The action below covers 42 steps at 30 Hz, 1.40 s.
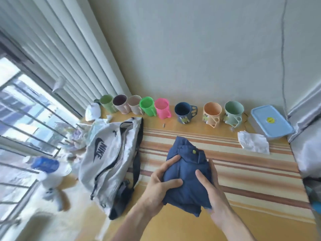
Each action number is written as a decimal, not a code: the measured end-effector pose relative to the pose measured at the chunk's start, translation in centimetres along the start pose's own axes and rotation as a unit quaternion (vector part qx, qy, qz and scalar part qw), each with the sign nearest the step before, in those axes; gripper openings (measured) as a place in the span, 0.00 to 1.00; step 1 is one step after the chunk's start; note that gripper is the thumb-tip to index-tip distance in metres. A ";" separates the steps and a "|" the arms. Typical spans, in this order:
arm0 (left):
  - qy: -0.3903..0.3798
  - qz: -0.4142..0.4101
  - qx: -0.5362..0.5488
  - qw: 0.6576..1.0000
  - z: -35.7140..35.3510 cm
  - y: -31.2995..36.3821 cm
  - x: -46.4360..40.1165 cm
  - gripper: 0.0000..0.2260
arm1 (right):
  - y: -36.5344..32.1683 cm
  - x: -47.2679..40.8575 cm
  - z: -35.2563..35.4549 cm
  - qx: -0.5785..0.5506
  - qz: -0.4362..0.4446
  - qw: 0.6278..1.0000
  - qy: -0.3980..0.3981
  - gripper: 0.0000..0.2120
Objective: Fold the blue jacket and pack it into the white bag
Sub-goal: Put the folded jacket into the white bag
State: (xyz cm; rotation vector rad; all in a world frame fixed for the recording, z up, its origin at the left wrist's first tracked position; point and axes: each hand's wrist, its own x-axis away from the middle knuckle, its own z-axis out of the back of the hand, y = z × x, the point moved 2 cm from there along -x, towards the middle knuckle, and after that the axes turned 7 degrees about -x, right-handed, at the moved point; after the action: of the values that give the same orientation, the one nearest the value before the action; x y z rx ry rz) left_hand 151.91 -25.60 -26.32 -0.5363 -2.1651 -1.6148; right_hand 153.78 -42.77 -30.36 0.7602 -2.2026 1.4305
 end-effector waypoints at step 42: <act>0.335 -0.108 -0.485 0.801 32.9 -1.5 2.1 0.37 | 19.1 -20.8 -34.8 0.560 -0.003 0.796 -0.228 0.46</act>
State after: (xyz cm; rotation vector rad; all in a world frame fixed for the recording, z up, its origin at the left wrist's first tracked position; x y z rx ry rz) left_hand 146.75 5.77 -35.14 0.0808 -0.7988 -2.4937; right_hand 159.02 0.02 -42.42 1.5886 -1.3665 2.7822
